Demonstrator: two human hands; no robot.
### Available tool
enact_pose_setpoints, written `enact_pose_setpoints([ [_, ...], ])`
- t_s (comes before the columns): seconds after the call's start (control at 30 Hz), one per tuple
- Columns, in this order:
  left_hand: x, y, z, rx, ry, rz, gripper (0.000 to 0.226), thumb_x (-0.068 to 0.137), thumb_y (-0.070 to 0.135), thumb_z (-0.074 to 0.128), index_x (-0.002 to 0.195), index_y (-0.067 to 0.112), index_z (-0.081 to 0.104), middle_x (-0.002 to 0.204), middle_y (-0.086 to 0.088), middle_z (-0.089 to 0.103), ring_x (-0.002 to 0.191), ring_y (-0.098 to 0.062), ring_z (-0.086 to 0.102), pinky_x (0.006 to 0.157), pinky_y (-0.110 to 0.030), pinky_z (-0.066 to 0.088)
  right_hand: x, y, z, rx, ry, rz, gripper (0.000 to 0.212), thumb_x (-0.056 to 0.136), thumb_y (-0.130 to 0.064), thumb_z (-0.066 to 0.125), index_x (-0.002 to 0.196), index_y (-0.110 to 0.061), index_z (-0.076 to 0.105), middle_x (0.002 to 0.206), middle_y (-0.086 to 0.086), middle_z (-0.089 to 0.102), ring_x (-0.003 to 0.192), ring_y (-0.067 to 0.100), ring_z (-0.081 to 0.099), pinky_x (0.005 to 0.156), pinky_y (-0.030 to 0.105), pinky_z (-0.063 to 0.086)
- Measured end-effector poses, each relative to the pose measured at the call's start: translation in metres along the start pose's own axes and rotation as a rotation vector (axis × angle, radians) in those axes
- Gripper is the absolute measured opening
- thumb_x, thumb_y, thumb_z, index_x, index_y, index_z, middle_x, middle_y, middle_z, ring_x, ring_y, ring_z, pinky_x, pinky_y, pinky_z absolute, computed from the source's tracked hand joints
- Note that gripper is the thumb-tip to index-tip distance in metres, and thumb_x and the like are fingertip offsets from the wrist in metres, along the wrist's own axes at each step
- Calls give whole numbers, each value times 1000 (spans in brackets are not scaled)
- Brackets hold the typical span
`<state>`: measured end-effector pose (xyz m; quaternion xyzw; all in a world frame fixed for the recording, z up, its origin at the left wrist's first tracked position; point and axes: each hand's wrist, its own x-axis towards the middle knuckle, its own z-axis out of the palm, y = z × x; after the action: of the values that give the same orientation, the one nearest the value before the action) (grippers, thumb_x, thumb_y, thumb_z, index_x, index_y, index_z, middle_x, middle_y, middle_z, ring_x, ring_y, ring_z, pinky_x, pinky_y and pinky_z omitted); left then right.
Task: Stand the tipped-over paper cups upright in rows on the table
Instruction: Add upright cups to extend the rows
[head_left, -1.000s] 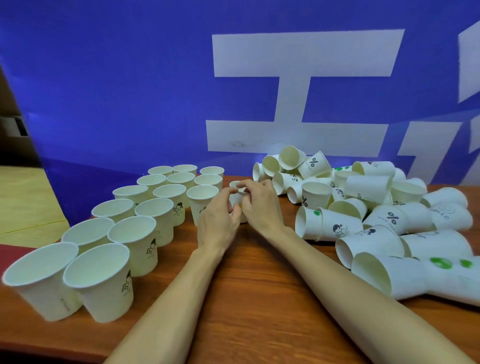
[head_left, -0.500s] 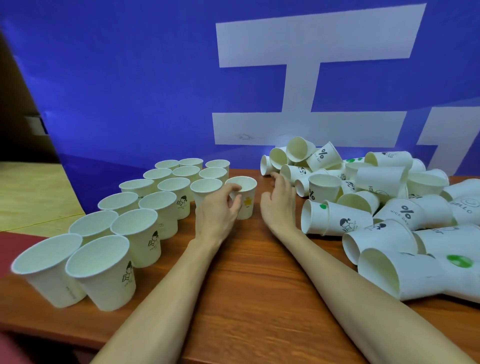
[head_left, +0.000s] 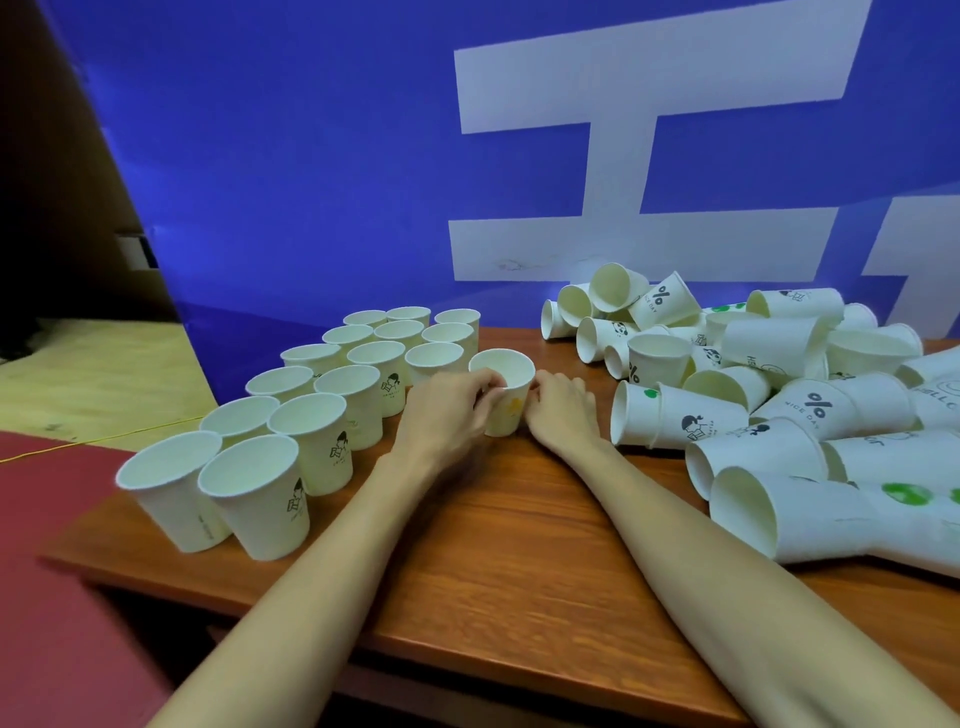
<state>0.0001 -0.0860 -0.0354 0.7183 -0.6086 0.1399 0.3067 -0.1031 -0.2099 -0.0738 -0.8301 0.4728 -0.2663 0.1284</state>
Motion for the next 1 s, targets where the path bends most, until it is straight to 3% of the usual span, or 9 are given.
enact_pose_setpoints([
  [0.13,-18,-8,-18,86,9,-48,19,95,38,51,102,30,68,88,8,71,85,-17,64,66,-32,46,-6,-1,-2,-34,-56,-28,36,94,-20,43,127,-23,57,129,4,57,121,28,44,101,40,33],
  [0.37,-32,-13,-42,198,49,-200,18,90,39,55,93,30,70,81,7,70,84,-19,63,63,-29,44,-16,-6,-6,-80,-96,-55,36,94,-22,40,125,-22,60,128,4,59,119,28,46,102,42,35],
  [0.57,-28,-16,-45,269,81,-312,21,87,41,58,94,28,72,86,1,72,82,-20,64,68,-33,54,-18,-6,-5,-83,-95,-59,38,95,-24,37,124,-20,60,129,6,58,119,29,46,102,43,34],
  [1.0,-16,-23,-38,286,109,-317,24,92,44,56,101,27,71,93,0,73,87,-20,65,63,-30,49,-14,-4,-4,-117,-93,-78,36,95,-26,39,124,-20,61,127,5,58,119,28,46,102,42,37],
])
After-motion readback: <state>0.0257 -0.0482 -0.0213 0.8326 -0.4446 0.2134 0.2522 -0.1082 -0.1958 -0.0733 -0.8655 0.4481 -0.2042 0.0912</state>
